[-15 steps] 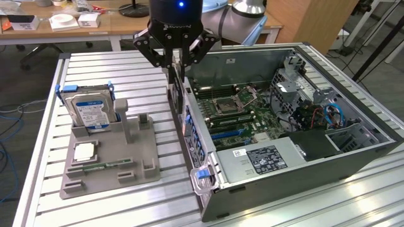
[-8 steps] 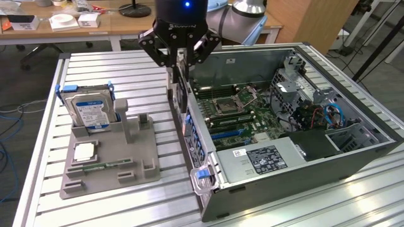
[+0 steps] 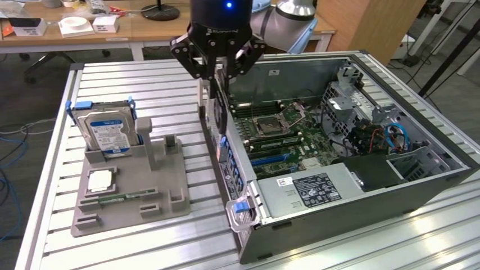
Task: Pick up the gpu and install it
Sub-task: 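Pick up the gpu and move the gpu toward the slot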
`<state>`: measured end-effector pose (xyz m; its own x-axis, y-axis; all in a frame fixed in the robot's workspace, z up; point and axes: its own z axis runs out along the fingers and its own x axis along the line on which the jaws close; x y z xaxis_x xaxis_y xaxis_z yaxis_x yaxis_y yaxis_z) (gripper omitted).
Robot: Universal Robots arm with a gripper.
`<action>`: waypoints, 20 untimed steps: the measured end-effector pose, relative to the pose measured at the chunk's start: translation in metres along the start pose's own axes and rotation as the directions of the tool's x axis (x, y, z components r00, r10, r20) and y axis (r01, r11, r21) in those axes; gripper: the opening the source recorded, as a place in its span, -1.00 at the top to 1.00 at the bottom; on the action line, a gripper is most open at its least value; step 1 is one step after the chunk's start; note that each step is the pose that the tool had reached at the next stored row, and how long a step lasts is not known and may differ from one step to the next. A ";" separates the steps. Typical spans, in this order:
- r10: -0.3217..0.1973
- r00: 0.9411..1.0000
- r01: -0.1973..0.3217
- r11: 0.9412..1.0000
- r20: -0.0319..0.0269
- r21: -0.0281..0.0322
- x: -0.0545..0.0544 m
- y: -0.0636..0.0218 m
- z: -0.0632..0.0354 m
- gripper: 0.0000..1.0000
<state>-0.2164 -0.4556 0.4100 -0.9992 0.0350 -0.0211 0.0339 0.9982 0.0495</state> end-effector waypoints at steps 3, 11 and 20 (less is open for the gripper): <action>0.000 1.000 0.000 1.000 0.000 0.000 -0.002 0.0001 0.0000 0.48; 0.000 1.000 0.000 1.000 0.000 0.000 -0.008 0.0003 0.0002 0.48; 0.000 1.000 0.000 1.000 0.000 0.000 -0.016 0.0005 0.0003 0.48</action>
<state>-0.2008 -0.4556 0.4100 -0.9992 0.0349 -0.0211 0.0338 0.9982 0.0494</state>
